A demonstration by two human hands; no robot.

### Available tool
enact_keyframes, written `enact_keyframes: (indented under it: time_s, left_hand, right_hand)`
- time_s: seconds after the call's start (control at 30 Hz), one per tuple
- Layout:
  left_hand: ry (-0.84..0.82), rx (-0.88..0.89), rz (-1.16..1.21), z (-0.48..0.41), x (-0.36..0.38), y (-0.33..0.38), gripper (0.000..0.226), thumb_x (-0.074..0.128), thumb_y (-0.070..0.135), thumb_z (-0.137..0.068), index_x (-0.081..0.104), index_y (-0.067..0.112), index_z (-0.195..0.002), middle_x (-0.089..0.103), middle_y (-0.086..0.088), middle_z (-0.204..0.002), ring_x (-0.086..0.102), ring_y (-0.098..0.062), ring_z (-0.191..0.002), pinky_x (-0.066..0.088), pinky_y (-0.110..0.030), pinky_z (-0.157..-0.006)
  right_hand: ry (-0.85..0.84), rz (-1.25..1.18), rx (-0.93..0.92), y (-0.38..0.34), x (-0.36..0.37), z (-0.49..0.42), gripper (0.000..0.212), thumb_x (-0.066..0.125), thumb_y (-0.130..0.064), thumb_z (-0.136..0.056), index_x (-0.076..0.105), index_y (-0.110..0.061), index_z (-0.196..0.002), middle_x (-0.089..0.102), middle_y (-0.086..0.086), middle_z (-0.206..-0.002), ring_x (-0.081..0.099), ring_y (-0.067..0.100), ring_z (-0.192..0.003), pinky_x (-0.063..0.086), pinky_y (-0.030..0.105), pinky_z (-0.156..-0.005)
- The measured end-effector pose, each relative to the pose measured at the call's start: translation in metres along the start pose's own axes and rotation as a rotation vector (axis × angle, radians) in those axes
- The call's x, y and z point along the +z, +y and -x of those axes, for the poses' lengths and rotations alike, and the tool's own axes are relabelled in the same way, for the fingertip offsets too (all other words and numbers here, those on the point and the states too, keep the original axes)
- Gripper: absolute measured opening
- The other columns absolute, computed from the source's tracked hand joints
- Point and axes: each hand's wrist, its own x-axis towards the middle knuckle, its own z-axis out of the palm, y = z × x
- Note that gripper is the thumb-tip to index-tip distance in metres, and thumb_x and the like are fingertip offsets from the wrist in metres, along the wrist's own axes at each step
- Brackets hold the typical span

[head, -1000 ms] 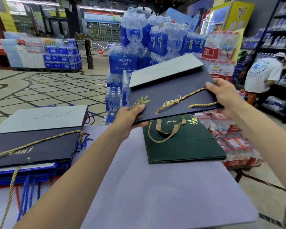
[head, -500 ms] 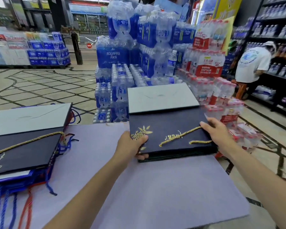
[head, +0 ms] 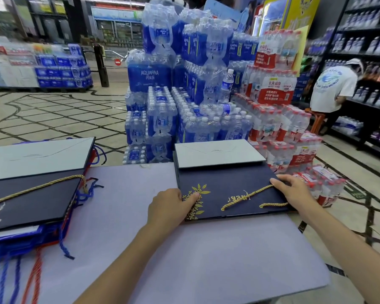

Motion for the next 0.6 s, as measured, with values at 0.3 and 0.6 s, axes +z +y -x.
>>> enact_keyframes:
  time_s: [0.3,0.6]
  left_hand:
    - [0.086,0.004,0.005,0.0005,0.0095,-0.0064,0.057,0.048,0.069,-0.085,0.044,0.017,-0.063,0.058,0.001,-0.063,0.056,-0.021,-0.066,0.043,-0.030,-0.061]
    - [0.096,0.045,-0.062,0.0052,0.0097,-0.0068,0.058,0.045,0.067,-0.088,0.041,0.017,-0.059,0.053,0.003,-0.061,0.053,-0.023,-0.066,0.040,-0.030,-0.060]
  right_hand:
    - [0.020,-0.015,-0.003,0.0018,0.0055,0.0038,0.012,0.066,-0.023,-0.093,0.062,-0.018,-0.104,0.065,-0.004,-0.093,0.063,0.012,-0.076,0.047,0.024,-0.060]
    - [0.042,0.062,0.006,0.0061,0.0046,-0.0049,0.036,0.073,-0.021,-0.087,0.065,-0.012,-0.121,0.063,0.006,-0.107,0.057,0.006,-0.082,0.043,0.016,-0.064]
